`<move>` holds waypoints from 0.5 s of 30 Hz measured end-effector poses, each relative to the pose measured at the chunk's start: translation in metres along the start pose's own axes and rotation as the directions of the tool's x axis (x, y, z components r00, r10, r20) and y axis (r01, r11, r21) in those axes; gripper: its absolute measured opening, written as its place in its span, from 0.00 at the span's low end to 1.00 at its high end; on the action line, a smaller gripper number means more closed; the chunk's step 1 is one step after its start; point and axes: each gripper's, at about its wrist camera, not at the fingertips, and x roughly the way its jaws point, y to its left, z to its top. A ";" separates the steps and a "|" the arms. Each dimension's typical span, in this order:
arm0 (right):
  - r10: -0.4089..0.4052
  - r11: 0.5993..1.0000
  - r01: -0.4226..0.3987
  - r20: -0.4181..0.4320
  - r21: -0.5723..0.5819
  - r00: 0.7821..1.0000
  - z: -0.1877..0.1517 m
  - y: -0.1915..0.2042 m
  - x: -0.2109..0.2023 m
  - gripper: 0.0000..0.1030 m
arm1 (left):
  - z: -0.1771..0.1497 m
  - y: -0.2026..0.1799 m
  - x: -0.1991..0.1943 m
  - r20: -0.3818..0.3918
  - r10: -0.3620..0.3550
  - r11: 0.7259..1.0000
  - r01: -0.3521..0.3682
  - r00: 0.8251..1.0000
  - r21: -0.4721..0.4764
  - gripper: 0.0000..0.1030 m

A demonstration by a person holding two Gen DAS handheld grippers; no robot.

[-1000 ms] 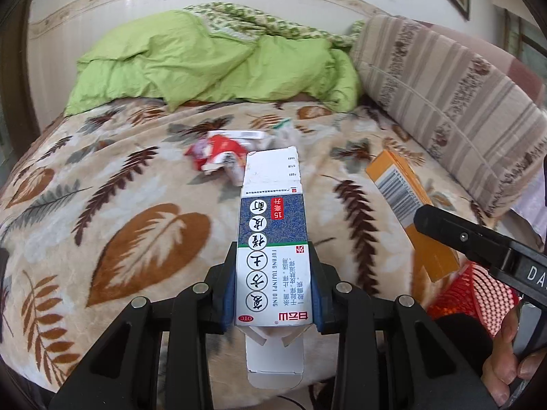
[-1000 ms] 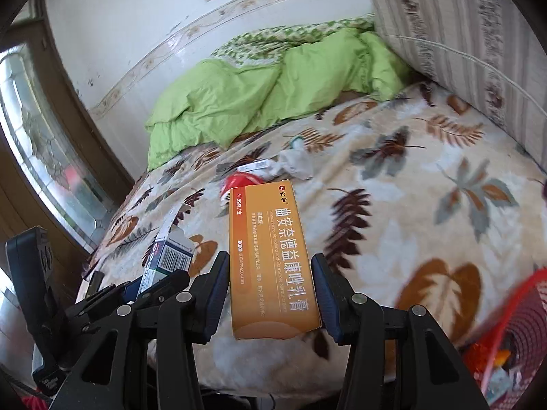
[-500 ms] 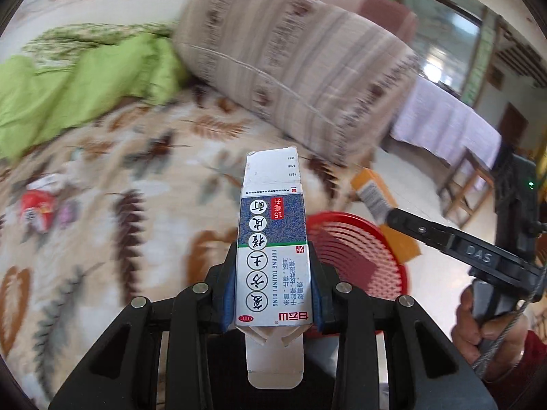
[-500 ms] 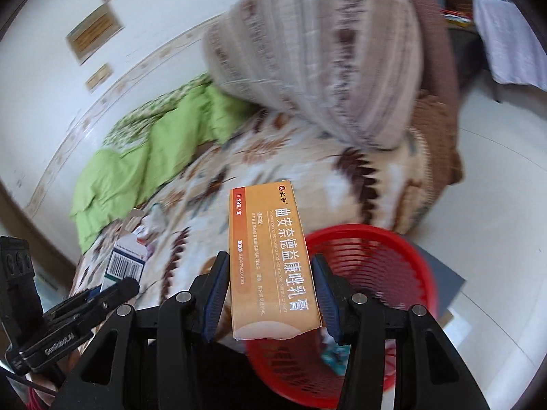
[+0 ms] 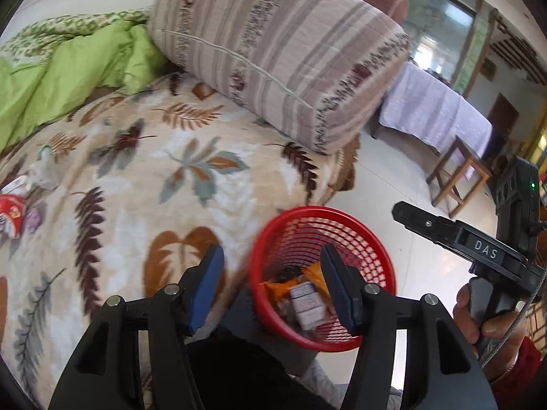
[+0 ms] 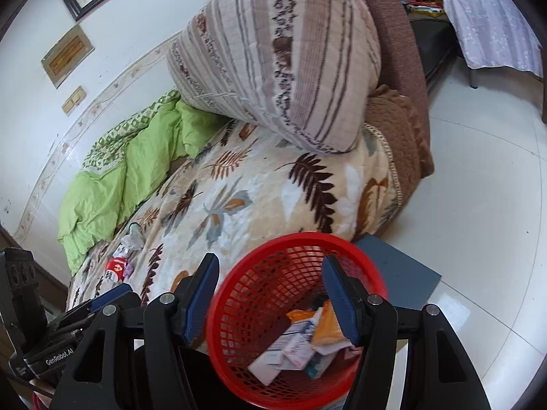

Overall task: Collect trash
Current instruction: 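Open both tools over the red basket to drop the medicine boxes, then bring both open tools back over the trash on the bed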

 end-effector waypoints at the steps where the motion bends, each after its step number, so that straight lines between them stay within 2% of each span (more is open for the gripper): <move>1: 0.012 1.000 -0.012 -0.007 -0.010 1.000 -0.002 0.006 0.003 0.64 | -0.001 0.009 -0.005 0.010 0.021 1.000 -0.021 1.000 -0.012 0.59; 4: 0.050 0.997 -0.053 -0.053 -0.061 0.997 -0.005 0.030 0.019 0.64 | -0.006 0.039 -0.021 0.038 0.092 0.995 -0.090 0.995 -0.044 0.63; 9: 0.089 0.983 -0.105 -0.107 -0.149 0.990 -0.013 0.072 0.042 0.65 | -0.019 0.099 -0.042 0.046 0.217 0.969 -0.210 0.975 -0.130 0.63; 11: 0.109 0.975 -0.133 -0.140 -0.178 0.984 -0.017 0.090 0.053 0.65 | -0.025 0.126 -0.048 0.040 0.262 0.952 -0.251 0.964 -0.176 0.63; 15: 0.125 0.954 -0.170 -0.190 -0.246 0.974 -0.026 0.125 0.072 0.65 | -0.039 0.185 -0.060 0.016 0.352 0.897 -0.333 0.936 -0.290 0.63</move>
